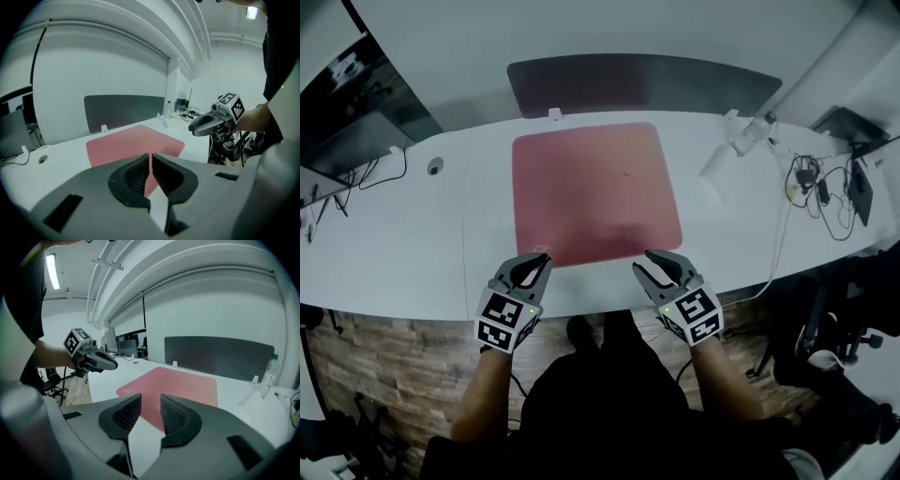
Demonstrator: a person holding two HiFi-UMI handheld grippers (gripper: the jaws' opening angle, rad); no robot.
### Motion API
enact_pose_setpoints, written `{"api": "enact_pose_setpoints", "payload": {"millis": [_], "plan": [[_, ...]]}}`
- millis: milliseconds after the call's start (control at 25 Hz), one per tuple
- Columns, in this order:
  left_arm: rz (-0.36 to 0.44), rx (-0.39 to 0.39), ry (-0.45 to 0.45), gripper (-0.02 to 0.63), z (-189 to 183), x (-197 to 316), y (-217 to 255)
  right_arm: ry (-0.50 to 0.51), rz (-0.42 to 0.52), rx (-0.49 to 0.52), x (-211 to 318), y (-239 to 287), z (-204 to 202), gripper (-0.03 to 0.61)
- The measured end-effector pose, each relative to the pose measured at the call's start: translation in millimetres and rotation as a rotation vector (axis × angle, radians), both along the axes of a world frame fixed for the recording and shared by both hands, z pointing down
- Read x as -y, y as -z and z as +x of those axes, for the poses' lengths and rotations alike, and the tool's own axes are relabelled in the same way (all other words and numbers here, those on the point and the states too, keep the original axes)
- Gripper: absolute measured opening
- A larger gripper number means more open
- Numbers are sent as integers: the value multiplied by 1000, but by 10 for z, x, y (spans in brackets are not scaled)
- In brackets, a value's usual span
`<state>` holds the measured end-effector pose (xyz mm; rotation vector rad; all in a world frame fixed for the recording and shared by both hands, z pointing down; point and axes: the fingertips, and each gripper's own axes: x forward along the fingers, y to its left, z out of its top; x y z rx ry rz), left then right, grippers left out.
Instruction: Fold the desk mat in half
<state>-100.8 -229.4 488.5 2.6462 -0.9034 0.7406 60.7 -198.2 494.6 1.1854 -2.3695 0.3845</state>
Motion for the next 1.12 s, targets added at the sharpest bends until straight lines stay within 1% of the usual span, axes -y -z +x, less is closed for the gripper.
{"api": "enact_pose_setpoints", "payload": {"millis": [160,240,320,440,600,680,840,960,1040,1120], "plan": [[-83,46,-22,12,130,42,-350,75,-43,-90,111,-367,97,166],[-114,55,-19,42,177,66,-515,109,-54,-123,179,-514,126,181],[-132,54,-6,55,218,103,-655,139,-59,-142,236,-649,143,194],[-146,61,6,89,254,180,-853,177,-71,-173,313,-868,147,213],[-180,97,-5,142,259,190,-1124,226,-104,-207,323,-1156,102,221],[-193,100,-8,170,267,203,-1214,247,-116,-229,332,-1269,90,225],[-190,102,2,183,235,241,-1313,264,-138,-225,378,-1407,58,232],[-185,116,2,193,216,264,-1375,287,-145,-259,389,-1528,70,242],[-192,101,7,198,208,268,-1388,298,-153,-265,380,-1567,78,258],[-202,82,15,198,199,264,-1395,305,-152,-255,377,-1569,78,258]]}}
